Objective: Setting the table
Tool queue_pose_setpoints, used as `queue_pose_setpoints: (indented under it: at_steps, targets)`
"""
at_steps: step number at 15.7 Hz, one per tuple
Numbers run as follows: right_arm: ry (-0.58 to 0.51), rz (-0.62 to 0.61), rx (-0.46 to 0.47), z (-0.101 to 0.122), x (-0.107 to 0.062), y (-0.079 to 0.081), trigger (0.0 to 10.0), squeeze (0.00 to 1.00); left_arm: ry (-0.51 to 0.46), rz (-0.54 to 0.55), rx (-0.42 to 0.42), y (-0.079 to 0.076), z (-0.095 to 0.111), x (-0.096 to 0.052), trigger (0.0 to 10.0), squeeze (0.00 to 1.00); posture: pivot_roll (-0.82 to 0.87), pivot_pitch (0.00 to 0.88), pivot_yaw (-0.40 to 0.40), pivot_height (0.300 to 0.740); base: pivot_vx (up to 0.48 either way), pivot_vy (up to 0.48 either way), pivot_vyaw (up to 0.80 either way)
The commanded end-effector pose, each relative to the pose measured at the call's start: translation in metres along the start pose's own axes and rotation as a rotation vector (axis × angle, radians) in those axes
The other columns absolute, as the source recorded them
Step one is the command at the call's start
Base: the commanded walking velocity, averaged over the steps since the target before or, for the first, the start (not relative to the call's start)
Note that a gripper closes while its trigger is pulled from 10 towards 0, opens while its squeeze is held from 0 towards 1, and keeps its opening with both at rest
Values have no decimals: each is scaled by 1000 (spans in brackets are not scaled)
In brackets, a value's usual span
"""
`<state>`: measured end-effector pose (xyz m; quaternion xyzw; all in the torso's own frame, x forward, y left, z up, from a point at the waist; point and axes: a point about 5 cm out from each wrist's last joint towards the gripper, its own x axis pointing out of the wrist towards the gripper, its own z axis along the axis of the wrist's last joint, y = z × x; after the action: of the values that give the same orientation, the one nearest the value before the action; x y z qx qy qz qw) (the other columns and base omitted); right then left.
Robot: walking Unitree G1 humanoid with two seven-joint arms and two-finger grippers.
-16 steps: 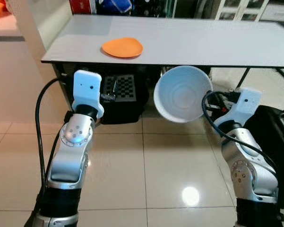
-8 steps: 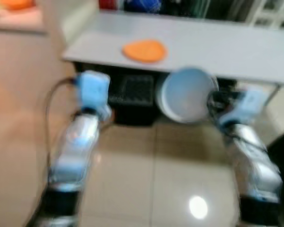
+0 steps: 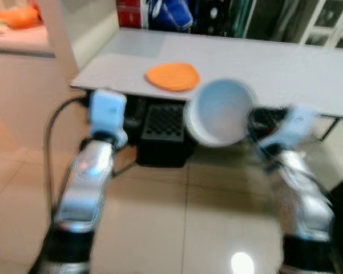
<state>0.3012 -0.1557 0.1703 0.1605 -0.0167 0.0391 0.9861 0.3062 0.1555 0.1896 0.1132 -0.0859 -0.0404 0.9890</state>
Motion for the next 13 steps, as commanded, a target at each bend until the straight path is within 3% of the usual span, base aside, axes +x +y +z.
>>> queue_pose_setpoints:
  at_steps: [1, 6, 13]
  targets:
    - [-66, -21, -8, 17, 0, -6, 10000, 0, -19, -32, -3, -8, 5, 1, 10000, 0, -38, 0, -13, 740, 394, 0, 0]
    - [-132, -47, 70, 30, 6, -3, 10000, 0, -44, -96, 9, -13, 10, 6, 10000, 0, -22, 0, 26, 740, 395, 0, 0]
    - [-136, 0, 127, 36, 25, 7, 10000, 0, -44, -56, 45, 1, 9, 7, 10000, 0, -23, 0, 3, 740, 392, 0, 0]
